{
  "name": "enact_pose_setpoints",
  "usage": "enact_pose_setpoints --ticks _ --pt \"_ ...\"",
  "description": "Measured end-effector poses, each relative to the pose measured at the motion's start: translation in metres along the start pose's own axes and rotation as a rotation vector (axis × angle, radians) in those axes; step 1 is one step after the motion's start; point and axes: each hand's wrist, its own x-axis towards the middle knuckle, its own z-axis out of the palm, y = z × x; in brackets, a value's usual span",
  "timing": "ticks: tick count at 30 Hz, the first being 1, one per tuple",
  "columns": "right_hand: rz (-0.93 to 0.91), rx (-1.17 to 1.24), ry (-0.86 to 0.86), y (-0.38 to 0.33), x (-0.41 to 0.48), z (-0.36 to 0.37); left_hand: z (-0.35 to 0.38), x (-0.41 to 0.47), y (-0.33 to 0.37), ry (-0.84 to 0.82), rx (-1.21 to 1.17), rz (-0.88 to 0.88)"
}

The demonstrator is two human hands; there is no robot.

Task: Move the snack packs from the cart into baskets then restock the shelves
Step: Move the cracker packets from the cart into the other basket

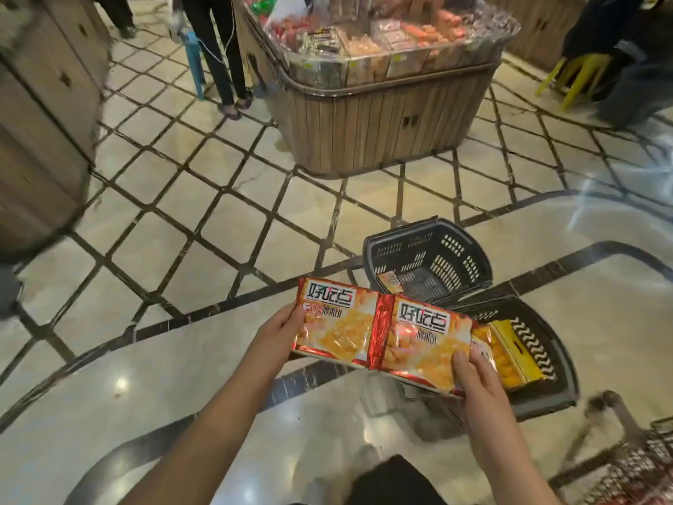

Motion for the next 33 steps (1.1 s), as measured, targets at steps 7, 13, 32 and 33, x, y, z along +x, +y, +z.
enact_pose_setpoints --ticks 7,13,32,33 --pt "0.019 0.005 -0.001 -0.025 0.094 0.038 0.012 0.092 0.037 -0.012 0.013 -0.047" --pt "0.014 0.019 -0.028 -0.07 0.18 0.042 0.047 0.19 0.097 -0.079 0.137 -0.065" --pt "0.133 0.247 0.42 -0.089 0.276 0.031 0.201 0.427 0.154 -0.548 0.415 -0.269" --pt "0.138 0.261 0.459 -0.088 0.28 0.038 0.208 0.441 0.156 -0.58 0.439 -0.276"
